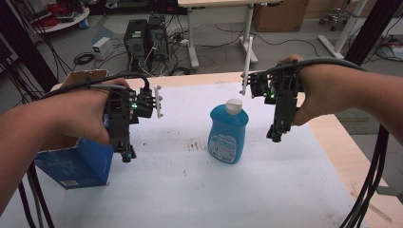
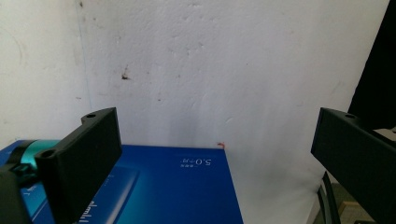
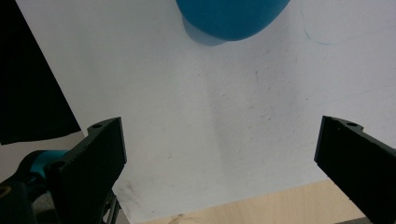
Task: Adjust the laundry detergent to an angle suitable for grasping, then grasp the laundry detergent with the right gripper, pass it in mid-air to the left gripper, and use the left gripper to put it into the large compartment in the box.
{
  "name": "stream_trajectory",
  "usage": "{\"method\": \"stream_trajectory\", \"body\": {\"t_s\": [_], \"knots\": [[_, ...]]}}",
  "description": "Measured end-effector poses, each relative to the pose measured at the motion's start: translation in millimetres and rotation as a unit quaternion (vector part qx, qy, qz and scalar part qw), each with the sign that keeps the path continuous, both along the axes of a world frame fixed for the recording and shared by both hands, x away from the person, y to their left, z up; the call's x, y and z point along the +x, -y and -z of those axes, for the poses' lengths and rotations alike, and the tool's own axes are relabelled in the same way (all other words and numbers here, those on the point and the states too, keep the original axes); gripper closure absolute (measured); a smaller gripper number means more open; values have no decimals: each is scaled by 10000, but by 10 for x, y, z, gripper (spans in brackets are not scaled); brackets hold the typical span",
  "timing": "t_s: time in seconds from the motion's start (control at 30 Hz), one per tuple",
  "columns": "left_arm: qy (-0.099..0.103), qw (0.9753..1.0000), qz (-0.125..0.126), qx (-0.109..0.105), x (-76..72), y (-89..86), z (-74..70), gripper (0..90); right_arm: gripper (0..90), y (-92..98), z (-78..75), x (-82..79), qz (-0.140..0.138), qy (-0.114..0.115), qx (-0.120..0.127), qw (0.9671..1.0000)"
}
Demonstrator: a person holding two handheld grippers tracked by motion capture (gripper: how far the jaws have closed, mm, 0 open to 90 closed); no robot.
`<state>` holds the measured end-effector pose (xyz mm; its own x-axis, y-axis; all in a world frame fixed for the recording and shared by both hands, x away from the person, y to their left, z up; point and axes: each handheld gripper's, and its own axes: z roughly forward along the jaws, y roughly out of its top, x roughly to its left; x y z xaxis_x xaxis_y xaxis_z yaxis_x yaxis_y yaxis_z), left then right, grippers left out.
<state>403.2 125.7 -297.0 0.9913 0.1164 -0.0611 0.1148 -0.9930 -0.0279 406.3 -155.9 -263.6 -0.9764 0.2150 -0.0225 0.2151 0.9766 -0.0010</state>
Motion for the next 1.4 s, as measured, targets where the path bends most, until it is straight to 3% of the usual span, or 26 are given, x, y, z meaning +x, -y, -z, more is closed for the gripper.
{"method": "stream_trajectory", "body": {"t_s": [0.6, 0.77, 1.13, 1.4], "knots": [[110, 9999, -19, -9, -19, -1, 0, 17, 12, -24, -12, -24, 52, 82, -29, 9999], [51, 10000, -52, -32, -39, -6, 30, 17, 11, -32, -17, -39, -22, 87, -20, 10000], [-34, 10000, 57, -63, 6, 26, 26, 17, 11, 31, -17, -32, 48, 117, -50, 9999], [22, 9999, 93, -99, 20, 14, -21, 17, 12, 128, 52, -107, 162, 210, 101, 9996]]}}
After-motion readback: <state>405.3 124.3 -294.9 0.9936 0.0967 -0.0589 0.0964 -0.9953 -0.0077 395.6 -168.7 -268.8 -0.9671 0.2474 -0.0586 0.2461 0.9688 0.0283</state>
